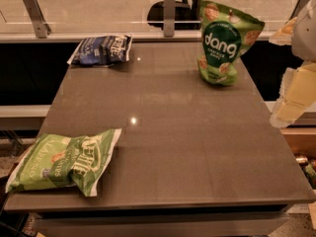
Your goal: Move green rice chip bag near green jalapeno chip bag
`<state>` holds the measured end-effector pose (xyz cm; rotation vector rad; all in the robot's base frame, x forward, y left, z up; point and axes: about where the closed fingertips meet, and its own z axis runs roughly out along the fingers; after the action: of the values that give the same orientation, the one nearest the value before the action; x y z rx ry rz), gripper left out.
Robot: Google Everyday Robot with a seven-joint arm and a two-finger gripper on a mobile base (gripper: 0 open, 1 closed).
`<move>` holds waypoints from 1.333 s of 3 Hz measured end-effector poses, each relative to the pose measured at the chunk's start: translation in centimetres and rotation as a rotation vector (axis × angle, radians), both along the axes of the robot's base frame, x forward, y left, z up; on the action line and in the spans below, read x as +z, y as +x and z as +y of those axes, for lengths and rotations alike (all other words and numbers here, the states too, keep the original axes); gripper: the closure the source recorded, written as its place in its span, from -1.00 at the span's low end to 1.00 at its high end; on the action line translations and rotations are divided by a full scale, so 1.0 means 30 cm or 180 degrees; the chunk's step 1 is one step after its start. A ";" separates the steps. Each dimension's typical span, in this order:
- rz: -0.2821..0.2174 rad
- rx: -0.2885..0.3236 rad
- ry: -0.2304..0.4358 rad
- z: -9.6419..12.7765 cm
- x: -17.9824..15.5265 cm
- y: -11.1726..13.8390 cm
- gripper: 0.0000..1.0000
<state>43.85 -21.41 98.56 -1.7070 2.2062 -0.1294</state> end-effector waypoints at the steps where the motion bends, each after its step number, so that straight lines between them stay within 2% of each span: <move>1: -0.0015 0.0000 -0.0005 0.000 0.006 0.002 -1.00; 2: -0.0079 -0.0027 -0.0037 -0.015 0.040 0.045 -1.00; 3: -0.0125 0.0018 -0.0053 -0.016 0.075 0.135 -1.00; 4: -0.0093 0.0131 -0.0037 -0.009 0.095 0.242 -1.00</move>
Offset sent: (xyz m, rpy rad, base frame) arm 0.0336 -0.0130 0.0219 -0.0277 -0.0343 -0.0208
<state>51.10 -21.67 101.42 -1.7444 2.1521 -0.1563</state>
